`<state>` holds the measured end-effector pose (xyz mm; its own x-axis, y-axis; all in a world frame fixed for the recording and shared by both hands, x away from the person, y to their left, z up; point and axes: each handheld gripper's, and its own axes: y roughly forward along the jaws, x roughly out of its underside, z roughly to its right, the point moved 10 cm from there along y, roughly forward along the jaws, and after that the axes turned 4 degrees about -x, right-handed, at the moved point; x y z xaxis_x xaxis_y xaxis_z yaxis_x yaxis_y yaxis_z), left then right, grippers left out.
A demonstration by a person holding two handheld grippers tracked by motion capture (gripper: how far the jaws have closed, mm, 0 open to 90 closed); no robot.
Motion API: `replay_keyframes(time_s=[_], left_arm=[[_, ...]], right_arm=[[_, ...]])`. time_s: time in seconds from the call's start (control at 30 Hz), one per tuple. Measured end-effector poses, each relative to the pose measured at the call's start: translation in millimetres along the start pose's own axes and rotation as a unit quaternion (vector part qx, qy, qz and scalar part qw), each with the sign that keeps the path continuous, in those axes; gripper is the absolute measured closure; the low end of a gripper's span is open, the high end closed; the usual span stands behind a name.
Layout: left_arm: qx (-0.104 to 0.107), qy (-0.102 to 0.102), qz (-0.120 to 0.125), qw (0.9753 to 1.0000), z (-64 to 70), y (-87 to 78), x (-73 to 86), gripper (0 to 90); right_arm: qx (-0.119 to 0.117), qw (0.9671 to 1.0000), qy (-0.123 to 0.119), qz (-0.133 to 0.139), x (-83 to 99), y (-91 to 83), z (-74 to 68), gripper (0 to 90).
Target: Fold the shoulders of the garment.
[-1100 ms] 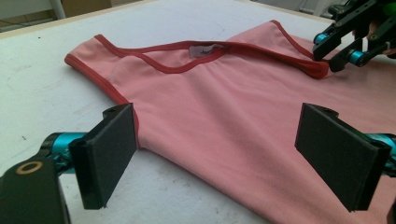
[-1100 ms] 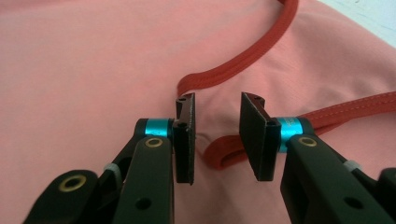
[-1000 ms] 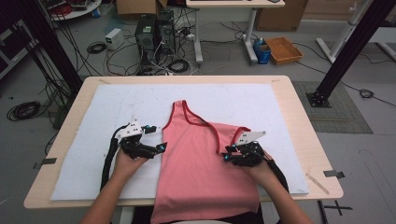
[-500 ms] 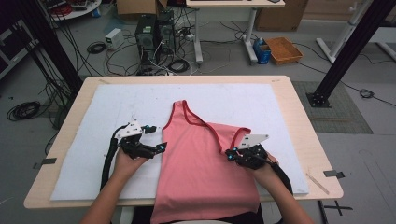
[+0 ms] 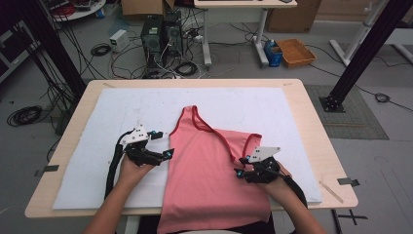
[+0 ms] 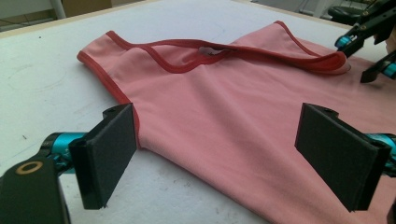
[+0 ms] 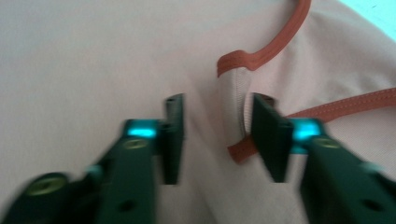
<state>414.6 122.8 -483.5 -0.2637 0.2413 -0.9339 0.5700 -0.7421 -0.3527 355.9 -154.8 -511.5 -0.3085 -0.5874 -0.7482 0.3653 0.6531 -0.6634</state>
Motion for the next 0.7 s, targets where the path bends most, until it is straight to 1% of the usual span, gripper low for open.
replay_keyframes(time_s=[0.07,0.1,0.17,0.2,0.27,0.33,0.37,0.43,0.5,0.53,0.57,0.6,0.7], left_arm=[[0.0,0.0,0.0,1.0,-0.1,0.0,-0.1,13.0],[0.001,0.0,0.0,1.0,-0.2,-0.1,0.0,13.0],[0.0,0.0,0.0,1.0,0.0,0.0,0.0,13.0],[0.0,0.0,0.0,1.0,0.1,0.0,0.0,13.0],[0.001,0.0,0.0,1.0,0.4,0.1,0.0,13.0],[0.001,0.0,0.0,1.0,0.4,0.2,-0.1,13.0],[0.0,0.001,0.0,1.0,0.3,0.2,-0.1,13.0],[0.0,0.001,0.0,1.0,0.5,0.2,0.0,13.0],[0.0,0.003,-0.001,1.0,0.6,0.2,0.1,13.0],[0.0,0.004,-0.001,1.0,0.6,0.1,0.2,13.0],[0.0,0.003,0.0,1.0,0.8,0.3,0.0,13.0],[-0.001,0.002,-0.001,1.0,0.4,0.3,0.1,13.0],[0.001,-0.003,0.002,1.0,-0.7,0.0,-0.4,13.0]], right_arm=[[0.002,0.9998,0.006,0.017,-4.6,-3.5,2.5,42.3],[0.008,0.9994,0.008,0.033,-7.9,-6.5,5.1,39.6],[0.018,0.9976,0.022,0.064,-13.1,-14.1,11.5,34.4],[0.023,0.996,0.03,0.08,-15.2,-18.2,15.4,31.8],[0.035,0.9921,0.053,0.108,-16.3,-26.4,26.0,30.4],[0.04,0.9874,0.081,0.129,-13.9,-33.1,37.2,27.6],[0.047,0.9846,0.095,0.14,-12.0,-35.8,43.9,26.4],[0.059,0.9782,0.128,0.153,-6.6,-40.4,55.4,23.8],[0.07,0.9736,0.148,0.159,-1.5,-43.5,65.0,21.8],[0.078,0.9717,0.154,0.161,0.1,-44.8,69.1,21.8],[0.082,0.9708,0.156,0.163,1.0,-45.7,71.5,21.7],[0.09,0.9691,0.159,0.165,2.0,-47.1,75.2,21.7],[0.104,0.9676,0.159,0.166,3.6,-48.6,80.6,21.6]])
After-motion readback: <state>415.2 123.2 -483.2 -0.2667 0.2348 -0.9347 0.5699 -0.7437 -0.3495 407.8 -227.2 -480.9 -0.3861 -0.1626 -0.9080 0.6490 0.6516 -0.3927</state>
